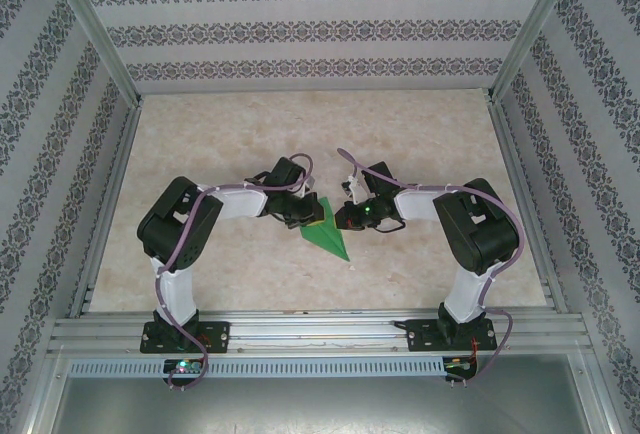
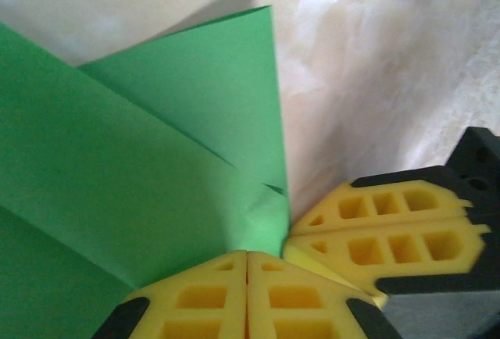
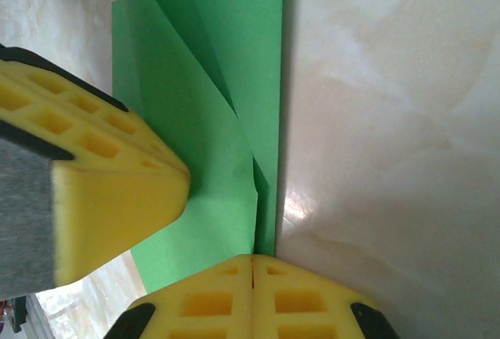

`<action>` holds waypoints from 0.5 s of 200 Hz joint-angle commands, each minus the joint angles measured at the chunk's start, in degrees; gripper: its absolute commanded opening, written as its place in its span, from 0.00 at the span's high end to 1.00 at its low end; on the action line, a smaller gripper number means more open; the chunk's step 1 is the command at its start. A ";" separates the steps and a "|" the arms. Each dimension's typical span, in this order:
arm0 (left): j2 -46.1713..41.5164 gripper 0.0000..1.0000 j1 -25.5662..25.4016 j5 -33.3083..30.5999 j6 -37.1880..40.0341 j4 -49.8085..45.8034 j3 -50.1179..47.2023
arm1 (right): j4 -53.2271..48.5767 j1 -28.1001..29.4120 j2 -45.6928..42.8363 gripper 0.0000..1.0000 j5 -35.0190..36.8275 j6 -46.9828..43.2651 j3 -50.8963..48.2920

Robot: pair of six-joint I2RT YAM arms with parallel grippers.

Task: Fold a paper plane with a square sheet of paper (fold left side to right side)
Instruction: Fourth fold the wing at the center of the table.

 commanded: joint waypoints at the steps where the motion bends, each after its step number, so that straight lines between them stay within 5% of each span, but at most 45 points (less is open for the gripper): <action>1: 0.85 0.95 -0.49 -1.22 1.41 0.88 -1.27 | -4.50 1.33 3.50 1.00 7.43 -2.15 -1.12; 100: 2.02 1.00 -0.44 -4.16 1.83 -0.98 -4.57 | -4.53 1.29 1.00 1.00 4.56 -0.97 0.61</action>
